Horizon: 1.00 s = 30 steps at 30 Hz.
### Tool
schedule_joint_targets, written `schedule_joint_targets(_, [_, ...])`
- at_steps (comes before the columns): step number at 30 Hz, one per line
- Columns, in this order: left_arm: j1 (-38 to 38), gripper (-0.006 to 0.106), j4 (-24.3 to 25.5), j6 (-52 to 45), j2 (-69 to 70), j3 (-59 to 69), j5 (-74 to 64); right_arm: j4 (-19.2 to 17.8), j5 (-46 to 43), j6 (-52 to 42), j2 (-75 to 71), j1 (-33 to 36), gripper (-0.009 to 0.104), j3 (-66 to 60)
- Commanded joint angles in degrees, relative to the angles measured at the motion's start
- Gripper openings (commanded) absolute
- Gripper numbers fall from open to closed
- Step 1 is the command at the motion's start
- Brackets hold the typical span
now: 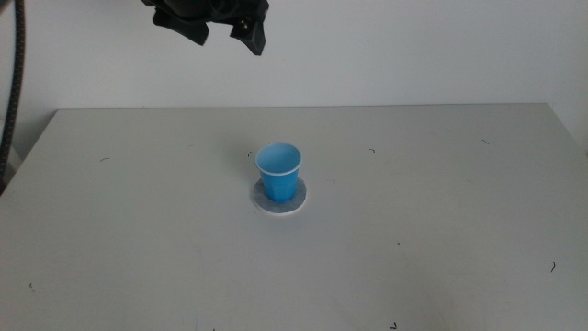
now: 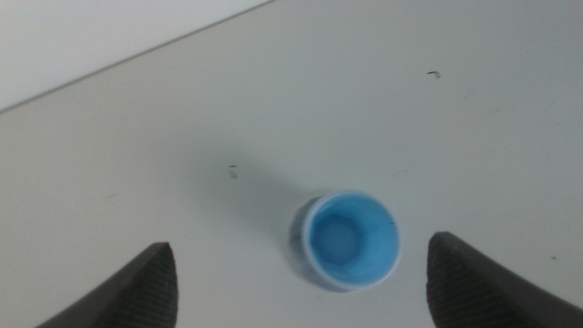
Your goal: Place an empty cup on a cup mat.
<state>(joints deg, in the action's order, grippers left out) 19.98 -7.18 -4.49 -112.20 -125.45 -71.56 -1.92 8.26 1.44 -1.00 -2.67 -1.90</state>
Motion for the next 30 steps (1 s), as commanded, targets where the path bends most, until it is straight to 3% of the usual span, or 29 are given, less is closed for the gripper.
schedule_joint_targets(1, [-0.1,0.105,2.8,0.4,6.8,-1.0,-3.6,-0.5,-4.5,-0.5,-1.1,0.1,0.094,0.7])
schedule_joint_targets(8, [0.0,0.105,10.4,2.0,22.4,11.4,-2.4,-0.5,-4.5,-0.5,-1.1,0.1,0.094,0.7])
schedule_joint_targets(15, [-0.7,0.105,17.1,4.5,40.3,34.2,13.8,-0.5,-4.5,-0.5,-1.1,0.1,0.094,0.7])
schedule_joint_targets(30, [-15.5,0.105,13.2,6.6,77.3,93.5,49.0,-0.5,-4.5,-0.5,-1.1,0.1,0.094,0.7])
